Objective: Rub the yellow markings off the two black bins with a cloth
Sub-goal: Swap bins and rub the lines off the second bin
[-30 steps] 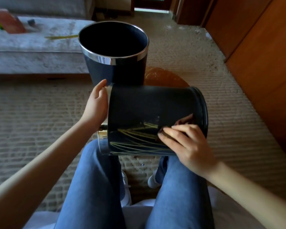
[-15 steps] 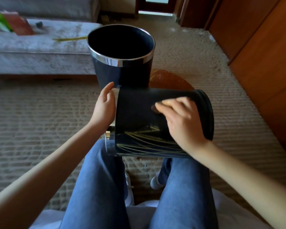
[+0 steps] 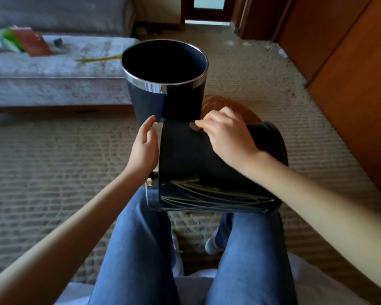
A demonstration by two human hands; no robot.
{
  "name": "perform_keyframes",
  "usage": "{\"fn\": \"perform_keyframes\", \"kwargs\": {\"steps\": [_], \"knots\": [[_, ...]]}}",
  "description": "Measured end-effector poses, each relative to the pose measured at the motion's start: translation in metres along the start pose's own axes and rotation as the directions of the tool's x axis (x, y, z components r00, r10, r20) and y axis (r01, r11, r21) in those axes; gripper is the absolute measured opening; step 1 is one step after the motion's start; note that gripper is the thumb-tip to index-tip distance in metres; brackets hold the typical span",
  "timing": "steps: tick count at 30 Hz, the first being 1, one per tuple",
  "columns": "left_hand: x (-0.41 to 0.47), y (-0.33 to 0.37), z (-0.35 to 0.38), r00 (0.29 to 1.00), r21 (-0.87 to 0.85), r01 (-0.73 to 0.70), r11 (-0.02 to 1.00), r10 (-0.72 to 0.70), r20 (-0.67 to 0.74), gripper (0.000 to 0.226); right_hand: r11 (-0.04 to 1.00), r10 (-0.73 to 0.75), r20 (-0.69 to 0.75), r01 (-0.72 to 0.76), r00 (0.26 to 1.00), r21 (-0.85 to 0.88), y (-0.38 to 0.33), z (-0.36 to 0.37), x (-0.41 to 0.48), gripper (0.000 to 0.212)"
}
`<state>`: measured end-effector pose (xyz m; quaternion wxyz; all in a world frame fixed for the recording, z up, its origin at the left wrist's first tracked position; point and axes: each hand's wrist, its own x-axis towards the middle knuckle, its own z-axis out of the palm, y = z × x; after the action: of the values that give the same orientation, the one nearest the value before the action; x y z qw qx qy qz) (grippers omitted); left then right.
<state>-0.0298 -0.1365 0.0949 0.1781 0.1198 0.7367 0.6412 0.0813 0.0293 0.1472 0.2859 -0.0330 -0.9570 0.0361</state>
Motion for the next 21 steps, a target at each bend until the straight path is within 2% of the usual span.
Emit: {"fn": "perform_keyframes", "kwargs": {"steps": [3,6,8,10,13,16,18,21], "knots": [[0.008,0.002,0.002,1.000,-0.012,0.006,1.000,-0.006,0.000,0.053,0.983,-0.177,-0.047,0.179,0.983,0.042,-0.026,-0.010,-0.057,0.024],[0.009,0.003,0.002,1.000,-0.037,0.020,0.999,-0.019,0.010,0.060,0.908,-0.419,-0.015,0.419,0.908,-0.033,-0.028,-0.005,-0.089,0.022],[0.004,0.001,0.001,1.000,-0.048,0.010,0.999,-0.009,0.024,0.060,0.879,-0.475,-0.021,0.473,0.880,-0.056,-0.022,0.001,-0.081,0.024],[-0.002,-0.001,0.000,0.999,-0.055,-0.023,0.998,0.024,0.023,0.054,0.897,-0.441,-0.057,0.440,0.896,-0.035,-0.024,0.003,-0.056,0.025],[-0.005,-0.005,-0.001,0.997,-0.043,-0.062,0.997,0.064,0.037,0.047,0.975,-0.222,-0.049,0.222,0.974,-0.016,-0.021,0.013,-0.003,0.023],[-0.003,-0.005,-0.001,0.997,-0.037,-0.064,0.997,0.065,0.044,0.043,0.999,-0.046,-0.005,0.046,0.999,-0.003,-0.021,0.017,0.023,0.025],[-0.001,-0.003,-0.001,0.998,-0.047,-0.052,0.998,0.054,0.045,0.043,0.997,-0.080,-0.047,0.081,0.996,0.009,-0.034,0.014,0.004,0.025],[0.003,0.001,0.002,0.999,-0.046,-0.028,0.999,0.030,0.034,0.044,0.933,-0.355,-0.034,0.357,0.934,0.047,-0.054,0.010,-0.052,0.021]]}}
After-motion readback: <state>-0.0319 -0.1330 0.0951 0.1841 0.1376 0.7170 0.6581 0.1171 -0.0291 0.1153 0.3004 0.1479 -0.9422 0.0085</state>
